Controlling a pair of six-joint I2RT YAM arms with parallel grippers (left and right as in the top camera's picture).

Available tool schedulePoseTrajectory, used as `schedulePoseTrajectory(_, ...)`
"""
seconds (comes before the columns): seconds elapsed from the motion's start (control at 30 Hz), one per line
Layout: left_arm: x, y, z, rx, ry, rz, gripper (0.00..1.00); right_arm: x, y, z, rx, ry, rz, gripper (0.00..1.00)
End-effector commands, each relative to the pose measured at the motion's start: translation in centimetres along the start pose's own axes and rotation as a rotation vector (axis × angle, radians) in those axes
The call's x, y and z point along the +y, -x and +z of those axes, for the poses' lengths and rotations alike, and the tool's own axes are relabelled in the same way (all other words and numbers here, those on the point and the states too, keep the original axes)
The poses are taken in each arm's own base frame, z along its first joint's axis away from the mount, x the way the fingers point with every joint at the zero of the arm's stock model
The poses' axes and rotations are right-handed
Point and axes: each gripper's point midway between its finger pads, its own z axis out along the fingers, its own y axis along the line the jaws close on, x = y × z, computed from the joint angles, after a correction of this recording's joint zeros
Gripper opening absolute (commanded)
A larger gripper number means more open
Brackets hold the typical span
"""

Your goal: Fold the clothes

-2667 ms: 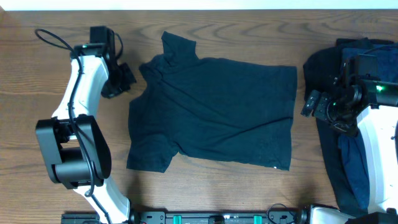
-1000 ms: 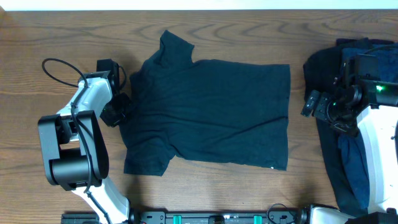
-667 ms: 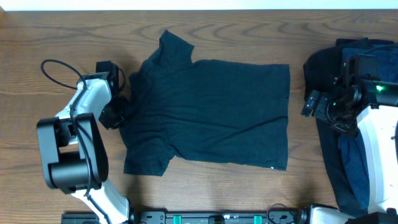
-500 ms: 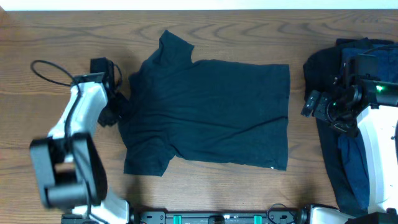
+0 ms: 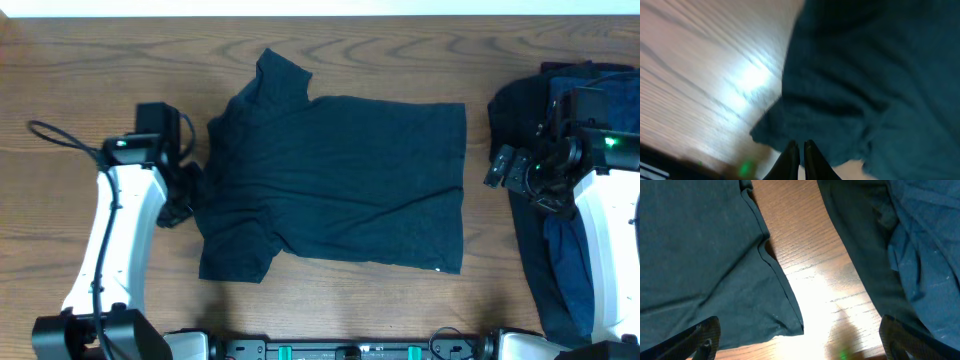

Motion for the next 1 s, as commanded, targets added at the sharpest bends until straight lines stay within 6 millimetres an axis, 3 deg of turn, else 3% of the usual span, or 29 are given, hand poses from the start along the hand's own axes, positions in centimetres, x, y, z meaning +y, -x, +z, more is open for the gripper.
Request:
schedulePoseTrajectory(0.0,0.1,-3.1,2.3,0.094,0.007,0.042,0.08,-0.4,0.3,-0.2,-0.01,-0.013,-0.005,0.99)
schedulePoseTrajectory(0.17,0.4,-6.7,6.0,0.191,-0.011,0.065,0.07,-0.4,0.3,-0.2,-0.011,-0.013,-0.005,0.99)
schedulePoseTrajectory(0.57,2.5,-9.8,11.9,0.197,0.0,-0.042,0.12,-0.4,0.3,-0.2,-0.011,-0.013,-0.005,0.99)
schedulePoseTrajectory(0.7,3.1,-11.5,12.6,0.246,-0.001,-0.068,0.12,-0.4,0.3,-0.2,-0.011,-0.013,-0.005,0.99)
schedulePoseTrajectory(0.97,3.2,-14.1,11.8,0.37,-0.002,-0.119,0.16,-0.4,0.3,-0.2,-0.011,-0.013,-0.005,0.99)
